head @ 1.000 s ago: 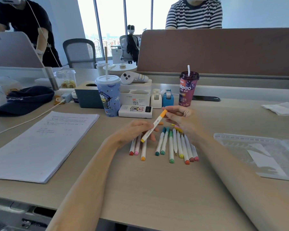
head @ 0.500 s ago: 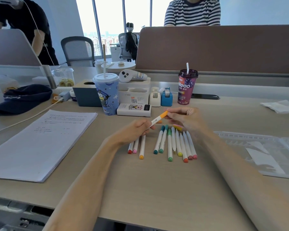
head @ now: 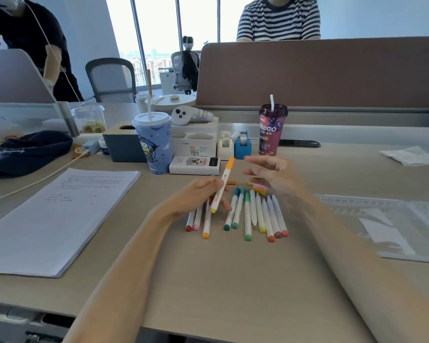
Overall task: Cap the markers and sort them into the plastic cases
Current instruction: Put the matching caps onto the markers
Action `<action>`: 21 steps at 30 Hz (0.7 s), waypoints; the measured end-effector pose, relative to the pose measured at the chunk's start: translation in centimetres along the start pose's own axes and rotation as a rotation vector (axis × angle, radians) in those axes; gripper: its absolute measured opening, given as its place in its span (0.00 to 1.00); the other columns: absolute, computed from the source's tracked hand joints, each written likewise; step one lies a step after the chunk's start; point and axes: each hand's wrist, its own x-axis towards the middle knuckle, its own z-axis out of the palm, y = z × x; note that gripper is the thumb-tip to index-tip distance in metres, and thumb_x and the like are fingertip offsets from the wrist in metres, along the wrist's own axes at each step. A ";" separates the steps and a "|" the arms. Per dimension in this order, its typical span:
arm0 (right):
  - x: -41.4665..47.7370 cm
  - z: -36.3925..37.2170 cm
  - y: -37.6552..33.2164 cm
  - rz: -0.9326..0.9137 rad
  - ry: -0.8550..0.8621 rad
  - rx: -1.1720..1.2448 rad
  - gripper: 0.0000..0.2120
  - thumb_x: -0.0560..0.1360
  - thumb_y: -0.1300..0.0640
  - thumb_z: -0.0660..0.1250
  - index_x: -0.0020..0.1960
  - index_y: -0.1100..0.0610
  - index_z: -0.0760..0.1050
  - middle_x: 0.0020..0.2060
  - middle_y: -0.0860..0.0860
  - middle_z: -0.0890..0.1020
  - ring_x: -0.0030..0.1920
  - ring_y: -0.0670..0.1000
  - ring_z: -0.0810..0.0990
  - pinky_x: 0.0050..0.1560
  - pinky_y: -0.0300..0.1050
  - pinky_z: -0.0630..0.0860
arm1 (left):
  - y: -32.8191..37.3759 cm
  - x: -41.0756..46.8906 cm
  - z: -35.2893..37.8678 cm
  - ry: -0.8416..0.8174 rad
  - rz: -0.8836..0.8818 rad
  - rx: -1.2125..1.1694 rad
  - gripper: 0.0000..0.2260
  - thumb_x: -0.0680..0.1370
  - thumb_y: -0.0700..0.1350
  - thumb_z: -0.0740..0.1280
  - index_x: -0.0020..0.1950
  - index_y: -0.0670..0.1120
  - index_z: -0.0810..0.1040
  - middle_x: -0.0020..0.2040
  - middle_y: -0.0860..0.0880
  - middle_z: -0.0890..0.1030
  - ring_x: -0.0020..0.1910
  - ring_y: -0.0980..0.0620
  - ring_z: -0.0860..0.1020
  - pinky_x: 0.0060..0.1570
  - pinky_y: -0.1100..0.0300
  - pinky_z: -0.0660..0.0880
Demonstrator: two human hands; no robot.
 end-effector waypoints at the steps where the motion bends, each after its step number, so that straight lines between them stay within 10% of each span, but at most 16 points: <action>1: 0.0 -0.1 0.1 0.005 0.017 -0.024 0.13 0.78 0.67 0.64 0.58 0.55 0.80 0.50 0.49 0.84 0.48 0.44 0.84 0.48 0.39 0.81 | 0.2 -0.1 0.1 0.007 0.006 -0.025 0.12 0.85 0.44 0.50 0.54 0.44 0.73 0.40 0.49 0.83 0.45 0.56 0.78 0.43 0.77 0.70; 7: -0.5 -0.3 1.1 -0.021 0.000 -0.177 0.12 0.78 0.65 0.64 0.57 0.53 0.80 0.51 0.45 0.83 0.46 0.42 0.83 0.46 0.35 0.79 | 0.1 0.0 0.2 0.026 -0.011 -0.012 0.16 0.84 0.43 0.51 0.59 0.31 0.69 0.37 0.54 0.84 0.47 0.49 0.78 0.40 0.73 0.71; 12: -0.5 -0.4 1.6 -0.063 -0.033 -0.332 0.12 0.78 0.66 0.64 0.56 0.54 0.79 0.49 0.45 0.81 0.48 0.39 0.80 0.42 0.25 0.74 | -0.6 0.5 0.3 0.057 -0.040 0.008 0.13 0.84 0.45 0.54 0.54 0.35 0.70 0.40 0.50 0.85 0.41 0.55 0.82 0.52 0.51 0.74; 21: 0.9 0.7 -1.3 -0.170 -0.200 -0.369 0.05 0.80 0.59 0.63 0.54 0.57 0.75 0.38 0.55 0.81 0.33 0.47 0.79 0.37 0.37 0.79 | -0.5 0.5 0.3 0.087 0.000 0.251 0.11 0.84 0.49 0.53 0.52 0.46 0.73 0.35 0.52 0.73 0.35 0.55 0.70 0.41 0.58 0.70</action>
